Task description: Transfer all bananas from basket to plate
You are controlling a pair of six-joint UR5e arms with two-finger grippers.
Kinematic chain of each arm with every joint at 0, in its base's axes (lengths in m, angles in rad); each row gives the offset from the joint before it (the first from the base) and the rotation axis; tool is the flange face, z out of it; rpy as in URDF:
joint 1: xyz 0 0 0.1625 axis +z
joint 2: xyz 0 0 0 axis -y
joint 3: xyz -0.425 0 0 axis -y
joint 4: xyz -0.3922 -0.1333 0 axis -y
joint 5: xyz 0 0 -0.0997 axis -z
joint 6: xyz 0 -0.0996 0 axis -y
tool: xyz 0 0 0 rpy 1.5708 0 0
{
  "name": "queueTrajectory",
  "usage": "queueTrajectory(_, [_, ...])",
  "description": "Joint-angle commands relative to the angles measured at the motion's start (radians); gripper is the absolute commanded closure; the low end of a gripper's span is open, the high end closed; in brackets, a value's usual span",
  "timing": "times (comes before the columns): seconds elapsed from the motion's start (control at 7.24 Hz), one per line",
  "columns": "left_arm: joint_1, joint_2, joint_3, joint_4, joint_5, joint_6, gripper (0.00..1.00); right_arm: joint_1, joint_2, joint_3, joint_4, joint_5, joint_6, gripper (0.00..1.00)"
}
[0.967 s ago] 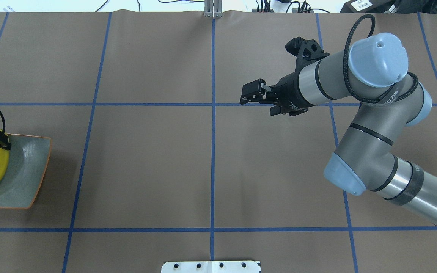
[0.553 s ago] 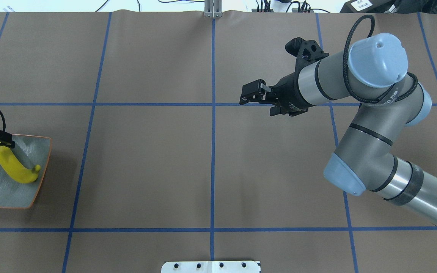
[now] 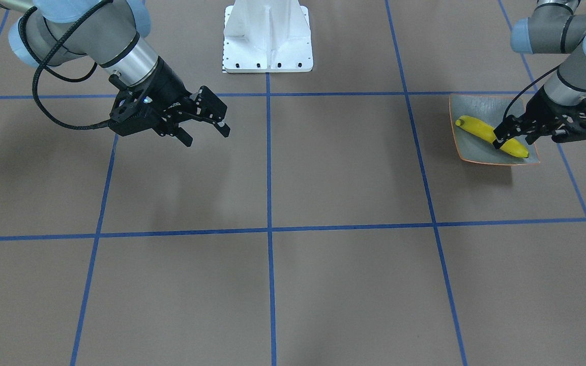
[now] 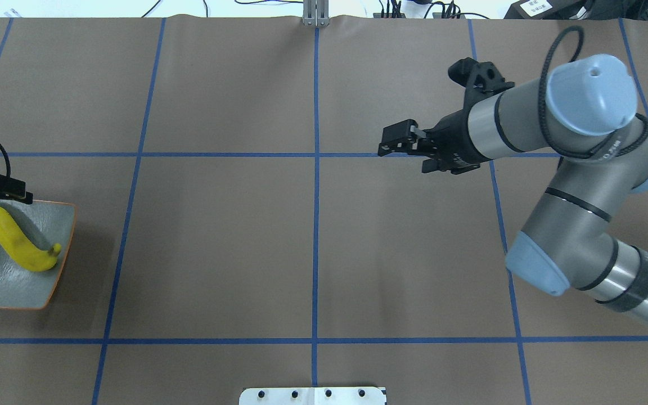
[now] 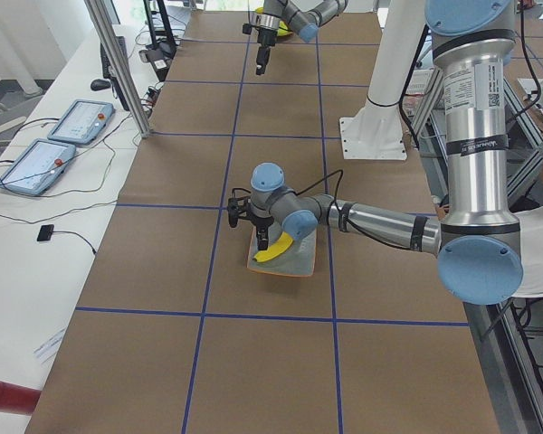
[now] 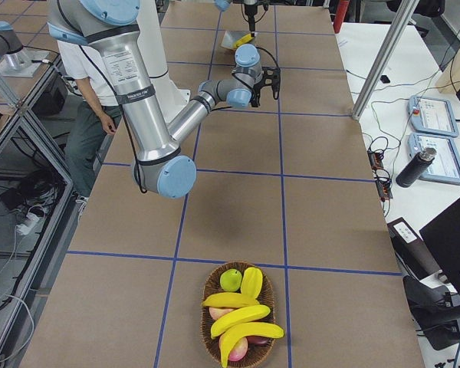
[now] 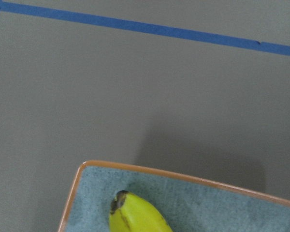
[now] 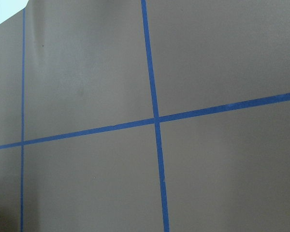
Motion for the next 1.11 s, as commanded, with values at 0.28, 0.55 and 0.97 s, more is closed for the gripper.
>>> queueTrajectory(0.28, [-0.085,-0.055,-0.030,0.002,-0.109,-0.014,0.00,0.294,-0.295,-0.037,0.005,0.082,-0.363,0.00])
queueTrajectory(0.55, [-0.085,-0.061,-0.030,0.002,-0.109,-0.015,0.00,0.503,-0.373,-0.137,-0.001,0.173,-0.636,0.00])
queueTrajectory(0.97, [-0.083,-0.066,-0.028,0.002,-0.108,-0.017,0.00,0.699,-0.432,-0.292,0.000,0.249,-0.932,0.00])
